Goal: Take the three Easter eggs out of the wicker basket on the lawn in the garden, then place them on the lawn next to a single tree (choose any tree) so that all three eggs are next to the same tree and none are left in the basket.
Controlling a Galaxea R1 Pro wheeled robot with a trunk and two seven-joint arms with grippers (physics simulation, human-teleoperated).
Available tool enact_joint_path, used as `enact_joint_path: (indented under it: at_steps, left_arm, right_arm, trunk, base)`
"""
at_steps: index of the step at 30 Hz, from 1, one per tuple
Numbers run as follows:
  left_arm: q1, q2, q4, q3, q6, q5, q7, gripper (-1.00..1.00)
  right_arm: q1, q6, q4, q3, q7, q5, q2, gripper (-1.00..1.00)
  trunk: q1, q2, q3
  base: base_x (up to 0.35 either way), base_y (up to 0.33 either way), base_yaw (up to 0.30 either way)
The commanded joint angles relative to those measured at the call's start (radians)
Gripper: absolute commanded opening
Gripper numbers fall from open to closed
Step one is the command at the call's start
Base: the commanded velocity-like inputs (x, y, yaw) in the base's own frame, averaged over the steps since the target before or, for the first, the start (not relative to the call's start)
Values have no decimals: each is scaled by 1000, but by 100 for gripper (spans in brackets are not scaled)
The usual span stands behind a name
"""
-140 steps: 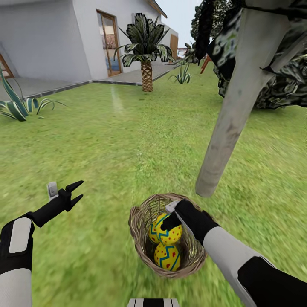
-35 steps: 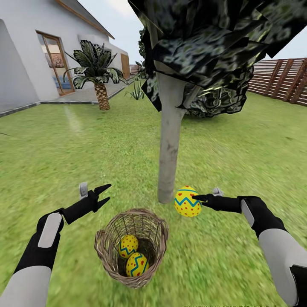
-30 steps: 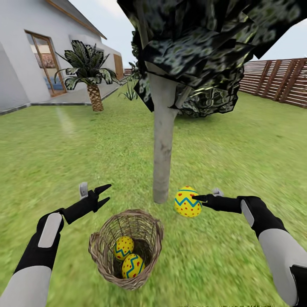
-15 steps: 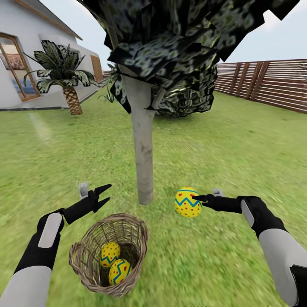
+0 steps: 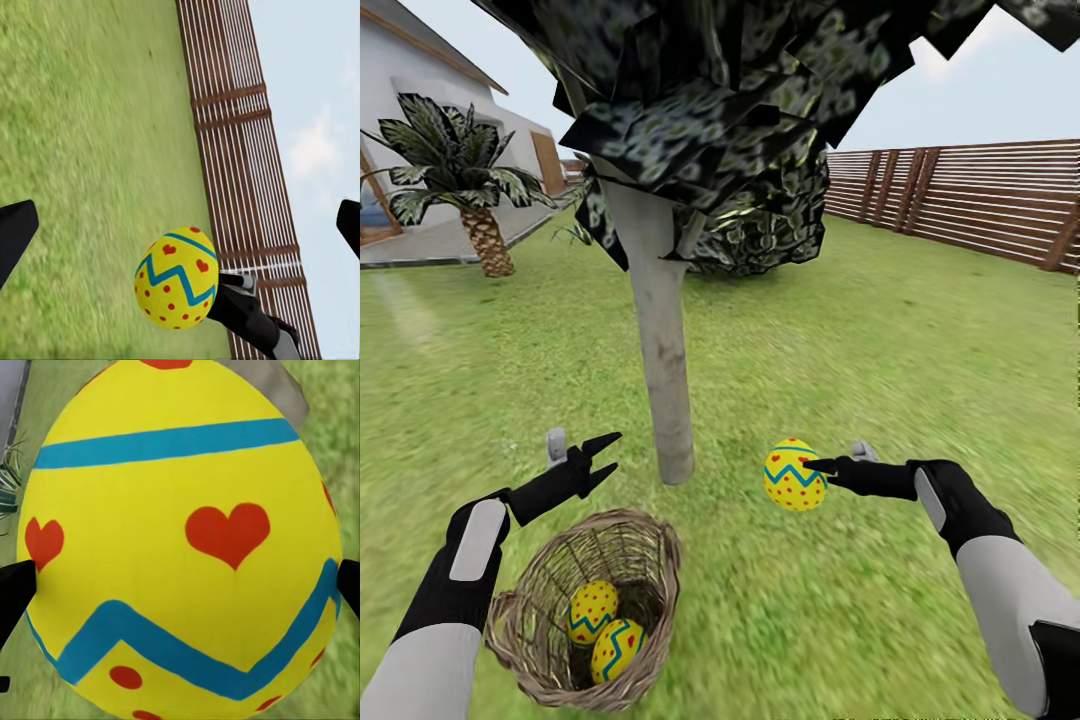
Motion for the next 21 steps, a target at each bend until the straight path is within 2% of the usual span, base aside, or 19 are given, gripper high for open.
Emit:
enact_joint_path:
  at_steps: [1,18,21]
  left_arm:
    - [-1,0,0,2,6,-4,-5,100]
    - [-1,0,0,2,6,-4,-5,100]
    - [-1,0,54,1,4,-5,-6,100]
  right_arm:
    - [-1,8,1,-2,-1,-7,1,-100]
    - [0,8,9,-1,-2,-8,3,-100]
    - [0,8,10,-1,-2,-8,3,-100]
  trunk:
    - [0,0,-1]
    - [0,0,-6]
    - [0,0,-8]
  base:
    - [0,0,-220]
    - [0,0,-285]
    - [0,0,-281]
